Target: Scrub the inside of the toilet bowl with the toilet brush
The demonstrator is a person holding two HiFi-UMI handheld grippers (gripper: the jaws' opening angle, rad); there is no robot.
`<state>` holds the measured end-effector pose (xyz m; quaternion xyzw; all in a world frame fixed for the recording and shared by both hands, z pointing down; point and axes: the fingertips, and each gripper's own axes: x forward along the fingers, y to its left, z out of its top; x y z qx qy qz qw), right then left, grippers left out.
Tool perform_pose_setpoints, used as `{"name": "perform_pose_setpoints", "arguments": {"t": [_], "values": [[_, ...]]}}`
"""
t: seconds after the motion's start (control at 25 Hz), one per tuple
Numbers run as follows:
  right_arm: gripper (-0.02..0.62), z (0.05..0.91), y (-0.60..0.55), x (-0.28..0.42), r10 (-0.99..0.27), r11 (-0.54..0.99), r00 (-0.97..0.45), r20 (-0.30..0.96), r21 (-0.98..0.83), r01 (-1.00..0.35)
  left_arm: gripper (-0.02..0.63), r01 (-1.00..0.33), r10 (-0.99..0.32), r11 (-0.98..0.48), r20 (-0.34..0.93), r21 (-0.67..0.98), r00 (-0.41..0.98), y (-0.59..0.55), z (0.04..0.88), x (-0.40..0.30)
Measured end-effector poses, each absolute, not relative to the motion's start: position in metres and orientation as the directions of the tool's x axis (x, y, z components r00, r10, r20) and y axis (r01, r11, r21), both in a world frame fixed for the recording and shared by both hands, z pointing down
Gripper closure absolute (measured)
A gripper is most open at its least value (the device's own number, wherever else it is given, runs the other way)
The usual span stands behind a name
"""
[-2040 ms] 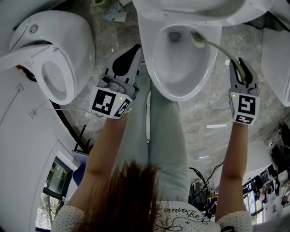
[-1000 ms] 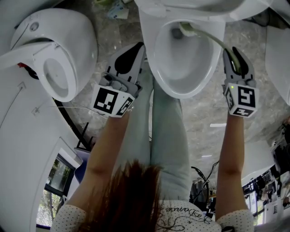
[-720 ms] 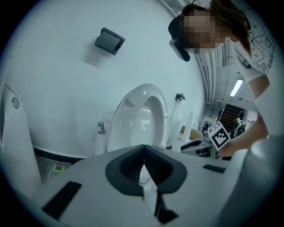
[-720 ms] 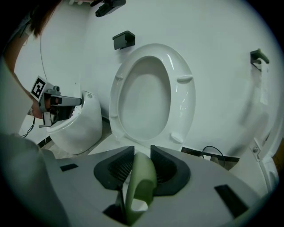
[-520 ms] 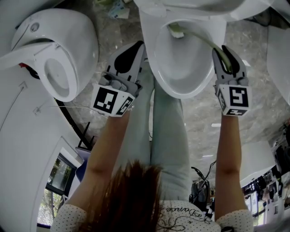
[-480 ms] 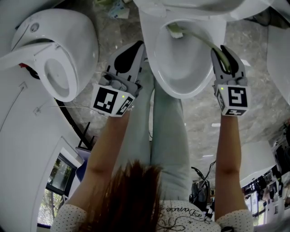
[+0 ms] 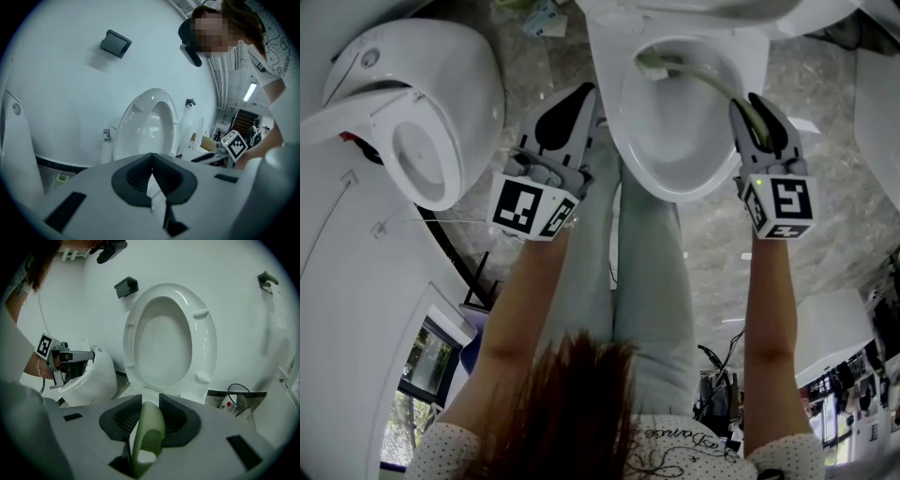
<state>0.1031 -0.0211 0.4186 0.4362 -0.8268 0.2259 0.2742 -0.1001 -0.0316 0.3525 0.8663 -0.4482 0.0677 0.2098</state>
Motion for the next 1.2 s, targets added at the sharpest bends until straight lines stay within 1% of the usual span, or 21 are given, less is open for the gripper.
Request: {"name": "perform_pose_setpoints", "arguments": {"t": [0.56, 0.84, 1.2], "values": [[0.471, 0.425, 0.021, 0.081, -0.534, 0.524, -0.544, 0.647, -0.252, -0.814, 0.603, -0.803, -0.749, -0.514, 0.3, 0.3, 0.591, -0.024, 0.352, -0.1], [0.471, 0.432, 0.031, 0.087, -0.536, 0.466, -0.548, 0.642, -0.316, -0.826, 0.603, -0.801, -0.744, -0.518, 0.304, 0.301, 0.595, -0.018, 0.356, -0.096], [0.471, 0.434, 0.063, 0.093, -0.498, 0.437, -0.567, 0.657, -0.375, -0.818, 0.603, -0.798, -0.74, -0.523, 0.306, 0.299, 0.599, -0.01, 0.356, -0.091]]}}
